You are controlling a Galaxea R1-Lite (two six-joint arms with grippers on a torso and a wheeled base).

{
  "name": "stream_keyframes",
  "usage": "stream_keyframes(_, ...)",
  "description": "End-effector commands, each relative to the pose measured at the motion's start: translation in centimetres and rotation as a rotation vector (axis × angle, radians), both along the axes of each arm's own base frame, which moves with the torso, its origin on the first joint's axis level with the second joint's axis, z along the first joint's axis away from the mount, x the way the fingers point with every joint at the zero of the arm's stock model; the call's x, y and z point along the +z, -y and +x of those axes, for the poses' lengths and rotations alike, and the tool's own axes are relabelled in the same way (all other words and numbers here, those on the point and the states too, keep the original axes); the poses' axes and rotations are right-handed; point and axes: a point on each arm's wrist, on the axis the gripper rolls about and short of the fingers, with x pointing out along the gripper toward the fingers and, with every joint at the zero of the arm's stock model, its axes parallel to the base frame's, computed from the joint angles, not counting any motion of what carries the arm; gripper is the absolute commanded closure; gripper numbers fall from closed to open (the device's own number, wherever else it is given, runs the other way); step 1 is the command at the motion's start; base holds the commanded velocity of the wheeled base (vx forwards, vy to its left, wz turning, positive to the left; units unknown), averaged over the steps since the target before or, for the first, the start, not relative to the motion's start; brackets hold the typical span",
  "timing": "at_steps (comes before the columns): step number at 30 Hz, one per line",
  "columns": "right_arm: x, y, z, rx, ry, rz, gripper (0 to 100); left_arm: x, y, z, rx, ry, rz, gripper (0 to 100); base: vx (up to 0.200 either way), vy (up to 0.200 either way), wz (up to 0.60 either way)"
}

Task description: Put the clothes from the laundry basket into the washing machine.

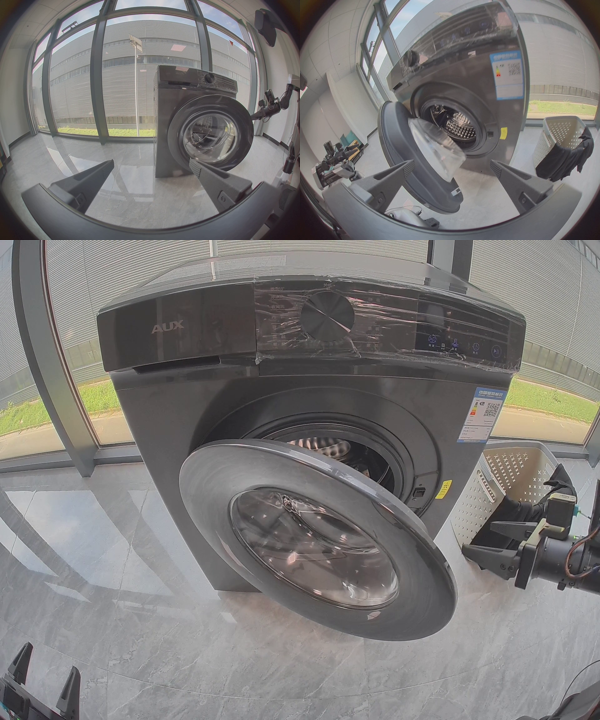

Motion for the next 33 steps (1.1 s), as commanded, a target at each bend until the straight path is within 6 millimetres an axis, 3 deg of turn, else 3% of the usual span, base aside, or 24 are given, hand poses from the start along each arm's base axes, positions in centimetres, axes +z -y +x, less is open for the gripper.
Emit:
stream_keyframes(1, -1.9, -1.0, 0.9, 0.036, -0.082, -0.03, 0, -0.4, 0.0, 0.0, 0.0, 0.002, -0.001, 0, 0.0, 0.0, 0.0)
stream_keyframes(8, -3.3, -1.7, 0.1, 0.086, -0.136, -0.048, 0, -0.4, 0.0, 0.0, 0.0, 0.002, -0.001, 0, 0.0, 0.0, 0.0)
stream_keyframes(16, -4.0, -3.0, -3.1, 0.228, -0.149, -0.053, 0, -0.4, 0.0, 0.0, 0.0, 0.002, -0.001, 0, 0.0, 0.0, 0.0)
stream_keyframes(26, -4.4, -3.3, 0.1, 0.087, -0.178, -0.089, 0, -0.4, 0.0, 0.0, 0.0, 0.002, -0.001, 0, 0.0, 0.0, 0.0)
stream_keyframes(33, -5.0, -3.8, -0.3, 0.117, -0.205, -0.109, 0, -0.4, 0.0, 0.0, -0.001, 0.002, -0.001, 0, 0.0, 0.0, 0.0)
